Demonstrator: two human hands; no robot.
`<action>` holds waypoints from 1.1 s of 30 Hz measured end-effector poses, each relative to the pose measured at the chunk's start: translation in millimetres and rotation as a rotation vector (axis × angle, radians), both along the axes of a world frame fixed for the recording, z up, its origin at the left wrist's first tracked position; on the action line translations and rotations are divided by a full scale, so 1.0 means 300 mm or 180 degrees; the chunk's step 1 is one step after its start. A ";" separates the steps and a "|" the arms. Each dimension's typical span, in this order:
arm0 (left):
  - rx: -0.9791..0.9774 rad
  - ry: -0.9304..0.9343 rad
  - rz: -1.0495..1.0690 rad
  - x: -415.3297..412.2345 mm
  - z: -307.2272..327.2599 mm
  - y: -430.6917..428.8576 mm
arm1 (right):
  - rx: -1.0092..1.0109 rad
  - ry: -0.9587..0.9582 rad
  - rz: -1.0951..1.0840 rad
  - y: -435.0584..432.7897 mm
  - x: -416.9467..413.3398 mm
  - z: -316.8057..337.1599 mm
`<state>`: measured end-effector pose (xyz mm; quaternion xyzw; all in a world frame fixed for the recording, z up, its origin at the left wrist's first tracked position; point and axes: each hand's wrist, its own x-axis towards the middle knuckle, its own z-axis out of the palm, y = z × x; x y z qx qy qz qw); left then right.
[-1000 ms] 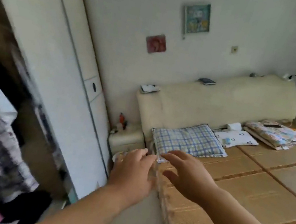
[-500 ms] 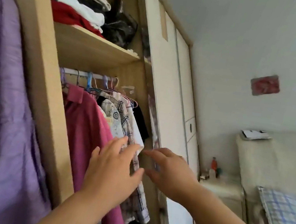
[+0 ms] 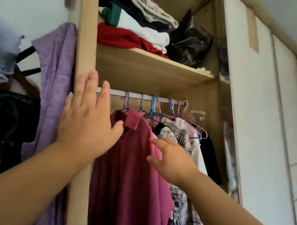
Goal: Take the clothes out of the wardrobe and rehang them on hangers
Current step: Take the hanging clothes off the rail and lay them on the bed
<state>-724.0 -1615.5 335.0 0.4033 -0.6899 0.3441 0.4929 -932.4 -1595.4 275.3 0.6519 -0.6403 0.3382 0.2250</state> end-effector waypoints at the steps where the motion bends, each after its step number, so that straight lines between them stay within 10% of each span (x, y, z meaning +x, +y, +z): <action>1: -0.0119 0.0102 0.0051 0.000 0.035 -0.010 | -0.0029 -0.0006 0.0062 -0.045 -0.019 0.032; 33: -0.0761 0.0603 0.1007 -0.016 0.053 -0.067 | -0.0513 -0.0775 0.0364 -0.628 -0.034 0.348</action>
